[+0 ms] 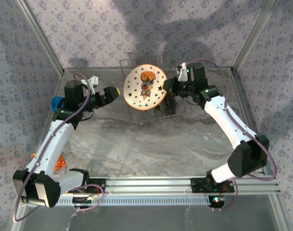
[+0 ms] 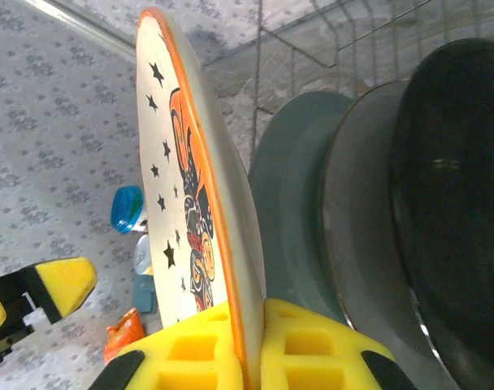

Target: Load the plates into the dish rack

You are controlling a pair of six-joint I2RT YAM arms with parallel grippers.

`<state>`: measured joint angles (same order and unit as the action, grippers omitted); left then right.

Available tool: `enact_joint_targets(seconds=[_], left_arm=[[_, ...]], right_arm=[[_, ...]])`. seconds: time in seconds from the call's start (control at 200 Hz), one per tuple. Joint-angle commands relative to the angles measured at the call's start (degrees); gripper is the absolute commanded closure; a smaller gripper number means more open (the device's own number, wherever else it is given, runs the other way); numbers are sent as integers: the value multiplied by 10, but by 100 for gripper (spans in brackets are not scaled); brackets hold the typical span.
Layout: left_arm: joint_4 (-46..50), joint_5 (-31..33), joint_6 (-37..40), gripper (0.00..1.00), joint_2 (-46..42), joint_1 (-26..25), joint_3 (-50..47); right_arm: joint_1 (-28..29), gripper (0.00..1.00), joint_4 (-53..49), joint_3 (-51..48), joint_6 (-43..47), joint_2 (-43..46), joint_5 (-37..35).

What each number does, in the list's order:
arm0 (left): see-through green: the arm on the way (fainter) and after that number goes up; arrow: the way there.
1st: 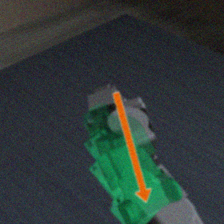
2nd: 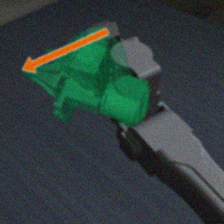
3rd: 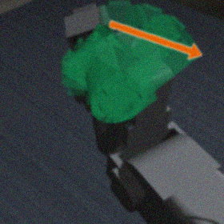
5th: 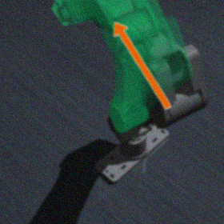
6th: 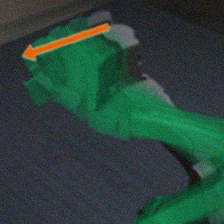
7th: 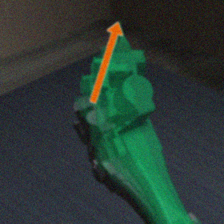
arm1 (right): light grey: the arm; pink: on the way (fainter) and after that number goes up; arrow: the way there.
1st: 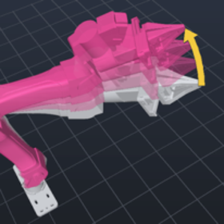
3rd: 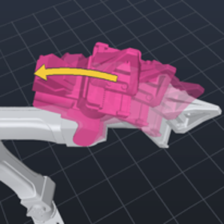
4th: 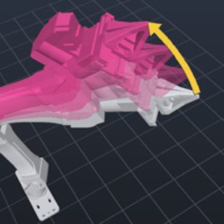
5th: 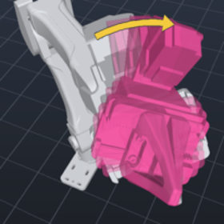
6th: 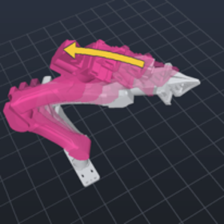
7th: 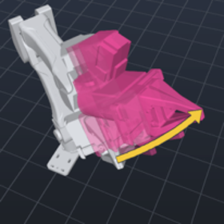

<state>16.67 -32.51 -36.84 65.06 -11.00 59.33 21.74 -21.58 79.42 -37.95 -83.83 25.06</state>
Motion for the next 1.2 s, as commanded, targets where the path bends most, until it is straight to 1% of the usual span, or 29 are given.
enact_joint_targets(seconds=[0.0,0.135,0.285,0.305,0.385,0.51,0.665,0.934,1.064,1.199], left_arm=[[32,14,34,0,3,-2,23],[48,24,50,1,3,-2,33],[78,33,75,0,9,3,56],[85,34,79,1,11,3,61],[108,35,95,1,18,8,79],[128,34,110,1,23,14,95],[131,31,114,1,17,21,90],[148,28,133,1,17,32,96],[170,42,150,1,27,36,111],[158,48,149,1,25,36,100]], right_arm=[[13,100,25,29,-5,46,-53],[42,100,-20,51,8,57,-146],[102,100,-61,89,15,62,-271],[110,100,-67,95,35,61,-286],[139,100,-91,120,47,53,-345],[175,100,-109,151,65,36,-405],[208,100,-132,192,79,8,-475],[297,100,-235,325,113,-85,-666],[335,100,-269,386,127,-139,-744],[362,100,-319,464,134,-208,-808]])
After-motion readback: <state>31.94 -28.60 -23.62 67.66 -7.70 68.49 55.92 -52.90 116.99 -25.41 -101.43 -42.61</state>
